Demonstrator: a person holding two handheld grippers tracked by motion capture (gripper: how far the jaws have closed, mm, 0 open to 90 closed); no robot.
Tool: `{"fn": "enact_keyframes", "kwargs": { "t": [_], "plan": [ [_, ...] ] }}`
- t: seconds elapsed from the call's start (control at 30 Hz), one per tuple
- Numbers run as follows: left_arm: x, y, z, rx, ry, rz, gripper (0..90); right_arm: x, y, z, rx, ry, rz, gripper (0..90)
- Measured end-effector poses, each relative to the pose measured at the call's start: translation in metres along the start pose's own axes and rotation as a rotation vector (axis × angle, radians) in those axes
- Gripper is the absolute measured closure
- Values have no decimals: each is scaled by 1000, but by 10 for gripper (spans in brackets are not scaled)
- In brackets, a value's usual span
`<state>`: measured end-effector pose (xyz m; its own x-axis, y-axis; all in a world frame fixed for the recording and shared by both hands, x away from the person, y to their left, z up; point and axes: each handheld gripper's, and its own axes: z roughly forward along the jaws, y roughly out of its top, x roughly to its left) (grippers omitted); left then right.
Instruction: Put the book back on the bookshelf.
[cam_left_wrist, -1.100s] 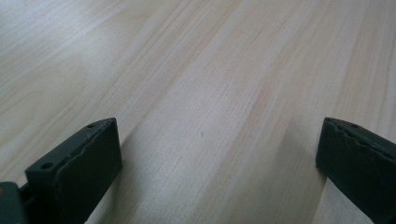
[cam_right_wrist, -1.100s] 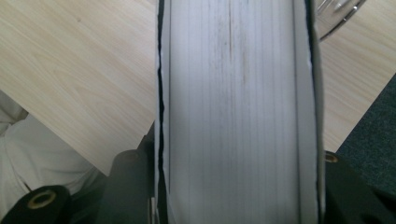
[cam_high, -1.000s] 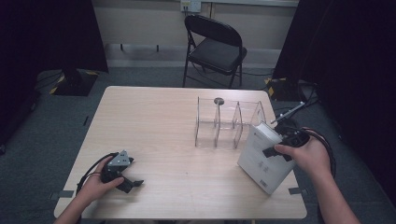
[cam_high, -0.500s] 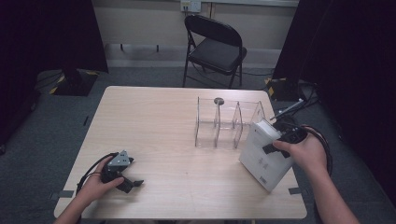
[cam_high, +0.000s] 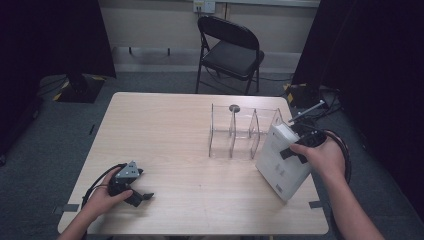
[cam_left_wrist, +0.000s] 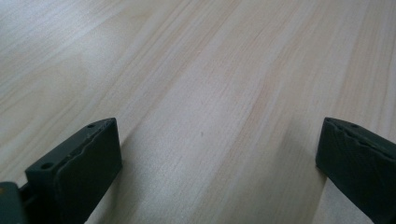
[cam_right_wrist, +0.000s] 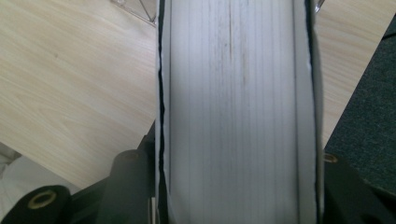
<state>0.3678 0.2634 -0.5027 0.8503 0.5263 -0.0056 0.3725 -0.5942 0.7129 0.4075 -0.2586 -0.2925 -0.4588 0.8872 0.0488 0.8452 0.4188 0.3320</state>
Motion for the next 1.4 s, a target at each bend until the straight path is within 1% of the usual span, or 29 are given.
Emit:
{"fn": "enact_keyframes", "kwargs": {
  "t": [0.07,0.1,0.13,0.2,0.3,0.33,0.4,0.47,0.5,0.73,0.87,1.0,1.03,1.1,1.27,1.33,1.4],
  "plan": [
    [0,0,0,-1,-2,0,0,-1,1,0,-8,-3,-9,525],
    [0,0,0,0,-1,0,0,0,2,-1,4,-8,14,524],
    [0,0,0,0,-1,0,0,0,3,-1,4,-9,7,525],
    [0,0,0,0,-1,0,0,0,5,-1,10,-16,26,524],
    [0,0,0,0,-1,0,0,-2,7,-1,11,-26,22,525],
    [0,0,0,0,-1,0,0,-1,8,-1,17,-22,28,525],
    [0,0,0,0,-1,0,0,-3,9,-1,17,-27,20,524],
    [0,0,0,-1,-7,0,0,-4,10,0,17,-26,32,525],
    [0,0,0,0,-1,0,0,-4,10,0,15,-26,36,525],
    [0,0,0,0,-1,0,0,-7,16,-2,10,-34,60,525],
    [0,0,0,0,-1,0,0,-7,20,-3,10,-46,56,524],
    [0,0,0,0,-1,0,0,-7,24,-4,7,-46,66,524],
    [0,0,0,-1,-6,0,0,-7,25,-4,7,-46,69,524],
    [0,0,0,-1,-2,0,0,-7,27,-4,8,-49,70,524],
    [0,0,0,1,-1,0,0,-8,30,-2,23,-58,89,525],
    [0,0,0,0,-1,0,0,-9,31,-1,16,-62,90,525],
    [0,0,0,1,0,0,0,-10,32,-1,17,-65,104,525]
  ]
}}
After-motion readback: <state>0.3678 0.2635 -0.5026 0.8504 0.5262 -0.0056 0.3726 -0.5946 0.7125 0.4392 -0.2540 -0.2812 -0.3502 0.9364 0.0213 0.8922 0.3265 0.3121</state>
